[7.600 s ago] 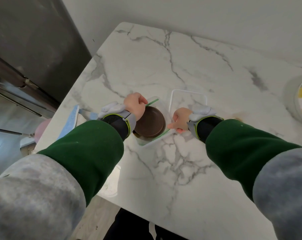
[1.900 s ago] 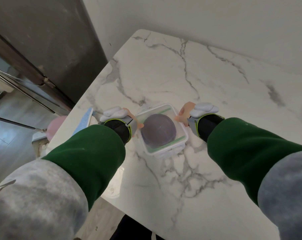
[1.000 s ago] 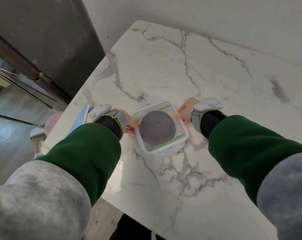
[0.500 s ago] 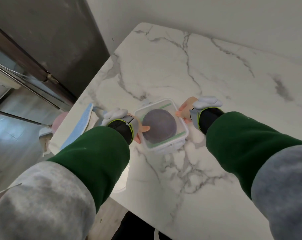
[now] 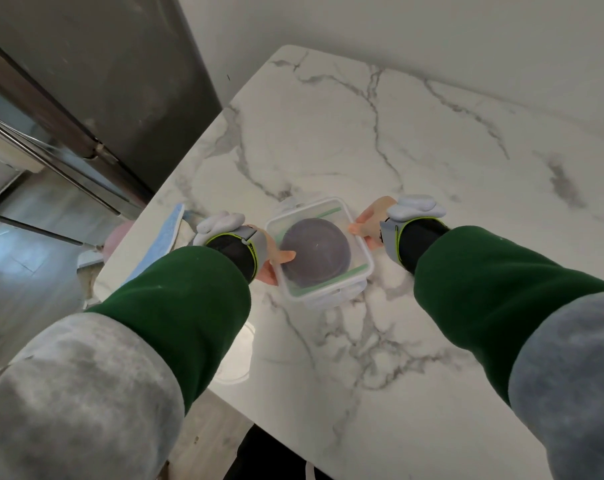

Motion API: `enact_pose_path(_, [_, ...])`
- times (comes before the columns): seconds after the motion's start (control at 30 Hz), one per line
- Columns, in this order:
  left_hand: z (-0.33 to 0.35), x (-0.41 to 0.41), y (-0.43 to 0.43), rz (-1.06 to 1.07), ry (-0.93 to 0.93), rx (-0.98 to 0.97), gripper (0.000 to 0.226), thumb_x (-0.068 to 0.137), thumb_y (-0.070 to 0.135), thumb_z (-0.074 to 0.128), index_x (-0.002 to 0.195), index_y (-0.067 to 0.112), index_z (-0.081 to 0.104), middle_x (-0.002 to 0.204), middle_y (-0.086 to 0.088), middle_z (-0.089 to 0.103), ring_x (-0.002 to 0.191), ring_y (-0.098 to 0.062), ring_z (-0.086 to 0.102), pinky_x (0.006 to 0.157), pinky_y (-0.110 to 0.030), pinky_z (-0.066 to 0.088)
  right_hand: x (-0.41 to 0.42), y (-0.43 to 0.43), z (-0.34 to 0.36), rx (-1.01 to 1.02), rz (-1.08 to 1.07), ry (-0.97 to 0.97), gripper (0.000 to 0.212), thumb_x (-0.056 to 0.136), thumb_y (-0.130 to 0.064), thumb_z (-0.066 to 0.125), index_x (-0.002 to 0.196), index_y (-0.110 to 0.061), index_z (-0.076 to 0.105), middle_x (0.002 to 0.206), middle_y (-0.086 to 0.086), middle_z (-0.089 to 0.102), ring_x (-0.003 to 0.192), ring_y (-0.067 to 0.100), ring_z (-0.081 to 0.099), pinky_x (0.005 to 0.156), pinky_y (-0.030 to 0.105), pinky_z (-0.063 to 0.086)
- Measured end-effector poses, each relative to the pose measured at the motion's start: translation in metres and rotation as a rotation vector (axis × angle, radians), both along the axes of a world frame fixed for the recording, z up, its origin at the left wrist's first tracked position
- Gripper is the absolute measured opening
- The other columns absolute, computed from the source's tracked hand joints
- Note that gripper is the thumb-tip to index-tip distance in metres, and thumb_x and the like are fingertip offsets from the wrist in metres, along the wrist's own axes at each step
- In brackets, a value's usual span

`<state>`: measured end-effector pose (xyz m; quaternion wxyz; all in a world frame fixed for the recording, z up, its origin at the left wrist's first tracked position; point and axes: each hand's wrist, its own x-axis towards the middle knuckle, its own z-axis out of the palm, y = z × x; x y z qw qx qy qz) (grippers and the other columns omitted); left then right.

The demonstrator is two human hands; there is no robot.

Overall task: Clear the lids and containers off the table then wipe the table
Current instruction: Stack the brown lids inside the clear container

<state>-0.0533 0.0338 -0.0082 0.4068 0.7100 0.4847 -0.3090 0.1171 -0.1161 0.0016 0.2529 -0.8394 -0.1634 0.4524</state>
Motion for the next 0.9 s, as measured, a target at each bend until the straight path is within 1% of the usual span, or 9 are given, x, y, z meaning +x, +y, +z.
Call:
enact_pose_path(0.1, [0.017, 0.012, -0.001, -0.273, 0.142, 0.334, 0.071, 0.071, 0.062, 0.067, 0.118, 0.011, 0.055, 0.109, -0.007, 0.065, 0.108, -0.027, 0.063, 0.099, -0.041, 0.049, -0.006, -0.005, -0.009, -0.006, 0.082, -0.187, 0.040, 0.086, -0.028, 0.067, 0.118, -0.006, 0.058, 0.118, 0.019, 0.063, 0.106, 0.034, 0.063, 0.093, 0.040, 0.050])
enact_pose_path(0.2, [0.028, 0.028, 0.001, -0.390, 0.011, 0.567, 0.082, 0.067, 0.065, 0.068, 0.129, 0.018, 0.041, 0.126, -0.011, 0.045, 0.123, -0.034, 0.048, 0.105, -0.045, 0.040, -0.009, -0.004, 0.000, -0.055, 0.221, -0.365, 0.054, 0.086, -0.038, 0.064, 0.128, -0.007, 0.046, 0.127, 0.014, 0.052, 0.113, 0.033, 0.054, 0.096, 0.040, 0.042])
enact_pose_path(0.33, [0.032, 0.046, -0.001, -0.438, -0.322, 0.531, 0.071, 0.082, 0.042, 0.066, 0.139, 0.008, 0.040, 0.142, -0.013, 0.036, 0.131, -0.030, 0.041, 0.111, -0.040, 0.034, -0.022, -0.020, 0.012, -0.114, 0.157, -0.446, 0.044, 0.090, -0.051, 0.052, 0.070, -0.012, 0.048, 0.064, 0.003, 0.053, 0.067, 0.025, 0.054, 0.063, 0.030, 0.044])
enact_pose_path(0.43, [0.030, 0.055, -0.007, -0.510, -0.301, 0.455, 0.063, 0.090, 0.036, 0.060, 0.140, 0.005, 0.039, 0.146, -0.014, 0.035, 0.135, -0.027, 0.038, 0.113, -0.037, 0.030, -0.047, -0.031, 0.016, -0.140, 0.071, -0.048, 0.059, 0.093, -0.050, 0.048, 0.055, -0.005, 0.049, 0.026, -0.002, 0.044, 0.021, 0.010, 0.041, 0.030, 0.009, 0.032])
enact_pose_path(0.5, [0.026, 0.058, -0.006, -0.530, -0.273, 0.443, 0.061, 0.091, 0.035, 0.059, 0.140, 0.004, 0.040, 0.146, -0.015, 0.037, 0.136, -0.028, 0.037, 0.113, -0.036, 0.029, -0.063, -0.029, 0.017, -0.230, 0.067, 0.165, 0.064, 0.095, -0.052, 0.043, 0.059, 0.000, 0.054, 0.027, 0.001, 0.049, 0.020, 0.011, 0.043, 0.033, 0.009, 0.037])
enact_pose_path(0.57, [0.023, 0.058, -0.002, -0.566, -0.268, 0.436, 0.058, 0.090, 0.035, 0.060, 0.137, 0.004, 0.045, 0.143, -0.015, 0.044, 0.134, -0.031, 0.042, 0.113, -0.038, 0.031, -0.075, -0.024, 0.015, -0.348, 0.119, 0.239, 0.070, 0.095, -0.059, 0.032, 0.067, 0.000, 0.058, 0.038, 0.007, 0.059, 0.040, 0.017, 0.061, 0.063, 0.022, 0.055])
enact_pose_path(0.63, [0.018, 0.056, 0.005, -0.609, -0.271, 0.406, 0.054, 0.088, 0.038, 0.062, 0.130, 0.007, 0.051, 0.134, -0.014, 0.054, 0.126, -0.032, 0.049, 0.108, -0.040, 0.037, -0.081, -0.021, 0.015, -0.404, 0.108, 0.238, 0.072, 0.094, -0.061, 0.031, 0.075, 0.000, 0.065, 0.064, 0.014, 0.070, 0.074, 0.029, 0.069, 0.092, 0.038, 0.052])
enact_pose_path(0.83, [0.009, 0.051, 0.021, -0.679, -0.360, 0.338, 0.049, 0.078, 0.035, 0.073, 0.117, 0.008, 0.059, 0.118, -0.014, 0.064, 0.111, -0.032, 0.058, 0.096, -0.038, 0.046, -0.090, -0.018, 0.005, -0.412, -0.065, 0.125, 0.053, 0.094, -0.053, 0.044, 0.092, -0.006, 0.068, 0.067, -0.002, 0.074, 0.074, 0.012, 0.068, 0.096, 0.026, 0.046])
enact_pose_path(0.9, [0.009, 0.051, 0.024, -0.685, -0.378, 0.320, 0.052, 0.078, 0.035, 0.073, 0.119, 0.006, 0.059, 0.119, -0.014, 0.063, 0.112, -0.032, 0.058, 0.096, -0.038, 0.045, -0.093, -0.017, 0.000, -0.326, -0.266, 0.193, 0.047, 0.092, -0.049, 0.051, 0.079, -0.004, 0.060, 0.060, 0.006, 0.071, 0.051, 0.012, 0.068, 0.062, 0.025, 0.059])
